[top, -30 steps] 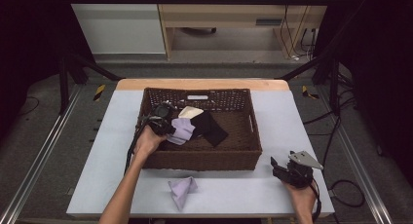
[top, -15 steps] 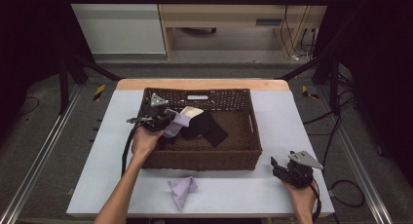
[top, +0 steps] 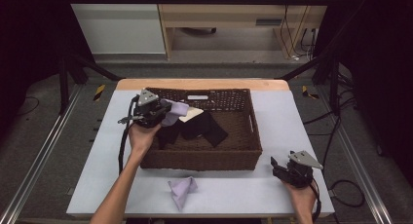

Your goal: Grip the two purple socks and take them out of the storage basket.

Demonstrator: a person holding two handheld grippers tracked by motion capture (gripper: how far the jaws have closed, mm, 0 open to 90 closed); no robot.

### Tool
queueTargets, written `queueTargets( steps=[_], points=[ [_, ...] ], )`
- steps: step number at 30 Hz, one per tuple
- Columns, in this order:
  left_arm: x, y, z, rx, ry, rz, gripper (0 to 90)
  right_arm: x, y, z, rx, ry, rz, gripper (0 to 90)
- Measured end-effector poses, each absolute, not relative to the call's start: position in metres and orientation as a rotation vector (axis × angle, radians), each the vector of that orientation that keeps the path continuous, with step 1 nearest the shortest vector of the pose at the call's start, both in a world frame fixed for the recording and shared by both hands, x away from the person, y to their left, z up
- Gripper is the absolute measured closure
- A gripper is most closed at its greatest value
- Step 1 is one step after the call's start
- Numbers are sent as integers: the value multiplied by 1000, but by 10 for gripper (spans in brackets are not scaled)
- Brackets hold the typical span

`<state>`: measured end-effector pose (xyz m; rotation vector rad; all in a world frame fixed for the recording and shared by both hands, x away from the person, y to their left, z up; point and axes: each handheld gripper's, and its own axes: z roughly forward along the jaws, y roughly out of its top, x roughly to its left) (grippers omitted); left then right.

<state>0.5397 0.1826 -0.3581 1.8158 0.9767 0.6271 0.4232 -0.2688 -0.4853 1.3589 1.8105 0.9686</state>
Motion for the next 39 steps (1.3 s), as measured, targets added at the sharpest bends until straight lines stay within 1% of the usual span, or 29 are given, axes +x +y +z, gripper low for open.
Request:
queueTargets(
  steps=[4, 5, 7, 22, 29, 39],
  points=[
    [528, 183, -346, 1783, 932, 626, 870, 423, -269, -485, 1362, 1810, 970, 252],
    [520, 183, -340, 1765, 909, 621, 870, 423, -269, -485, 1361, 1810, 969, 252],
    [517, 184, -338, 1762, 901, 621, 870, 423, -269, -485, 1360, 1809, 968, 252],
    [456, 190, -309, 1700, 767, 600, 870, 423, -269, -485, 1361, 1807, 966, 250],
    [429, 195, -301, 1697, 710, 588, 869, 423, -268, -485, 1358, 1807, 962, 250],
    [398, 204, -299, 1695, 660, 573, 869, 423, -268, -485, 1358, 1806, 960, 251]
  ],
)
